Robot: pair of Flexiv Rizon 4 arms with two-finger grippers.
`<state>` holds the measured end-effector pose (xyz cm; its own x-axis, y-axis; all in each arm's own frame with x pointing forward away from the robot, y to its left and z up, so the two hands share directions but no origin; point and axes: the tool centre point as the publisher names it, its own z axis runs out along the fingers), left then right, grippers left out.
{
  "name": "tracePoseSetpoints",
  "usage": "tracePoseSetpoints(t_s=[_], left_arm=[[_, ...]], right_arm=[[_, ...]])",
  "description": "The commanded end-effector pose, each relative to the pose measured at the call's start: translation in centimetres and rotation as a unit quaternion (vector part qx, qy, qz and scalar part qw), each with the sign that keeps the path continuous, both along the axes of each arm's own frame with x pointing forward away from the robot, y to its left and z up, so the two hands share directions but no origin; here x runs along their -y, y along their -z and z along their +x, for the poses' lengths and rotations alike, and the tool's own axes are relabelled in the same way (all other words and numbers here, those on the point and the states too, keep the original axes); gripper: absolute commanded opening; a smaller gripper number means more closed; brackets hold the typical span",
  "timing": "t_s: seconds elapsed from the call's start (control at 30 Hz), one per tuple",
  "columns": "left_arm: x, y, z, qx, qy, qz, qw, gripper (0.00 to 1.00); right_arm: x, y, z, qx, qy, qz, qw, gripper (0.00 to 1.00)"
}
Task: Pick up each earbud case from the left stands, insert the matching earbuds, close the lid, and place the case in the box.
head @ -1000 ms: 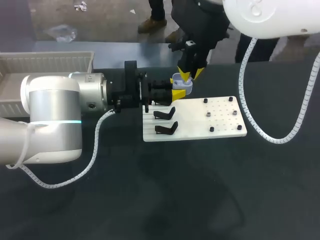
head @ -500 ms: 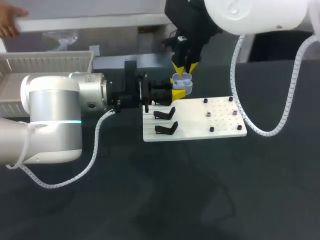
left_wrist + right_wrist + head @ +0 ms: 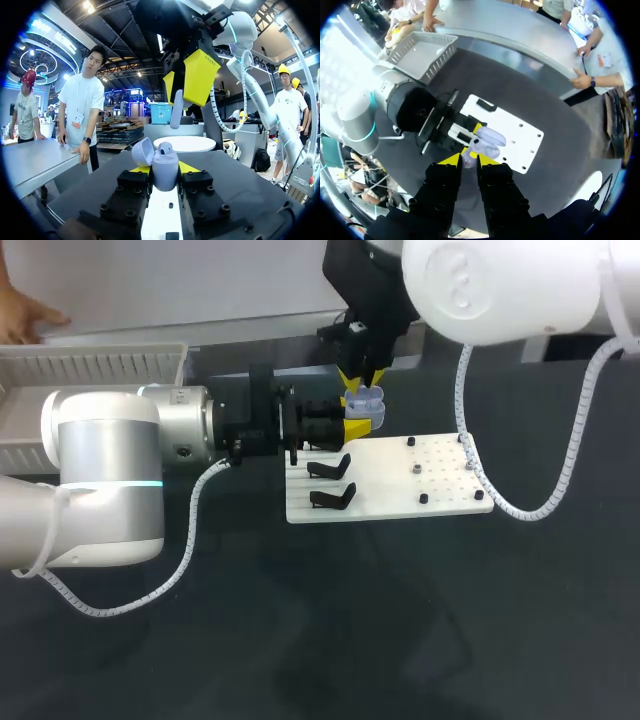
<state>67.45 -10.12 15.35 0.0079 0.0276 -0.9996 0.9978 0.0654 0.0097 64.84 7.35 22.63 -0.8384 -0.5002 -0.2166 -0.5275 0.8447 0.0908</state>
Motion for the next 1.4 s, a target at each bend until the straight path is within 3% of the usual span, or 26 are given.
tracePoseSetpoints(t_s=[0.03, 1.4], left_arm=[[0.0, 0.1, 0.0, 0.001, -0.002, -0.002, 1.0, 0.0], [0.0, 0.1, 0.0, 0.001, -0.002, -0.002, 1.0, 0.0]], right_arm=[[0.2, 0.6, -0.5, 0.009, 0.0, 0.006, 1.0, 0.0], [0.3, 2.5, 1.3, 0.004, -0.003, 0.005, 1.0, 0.0]])
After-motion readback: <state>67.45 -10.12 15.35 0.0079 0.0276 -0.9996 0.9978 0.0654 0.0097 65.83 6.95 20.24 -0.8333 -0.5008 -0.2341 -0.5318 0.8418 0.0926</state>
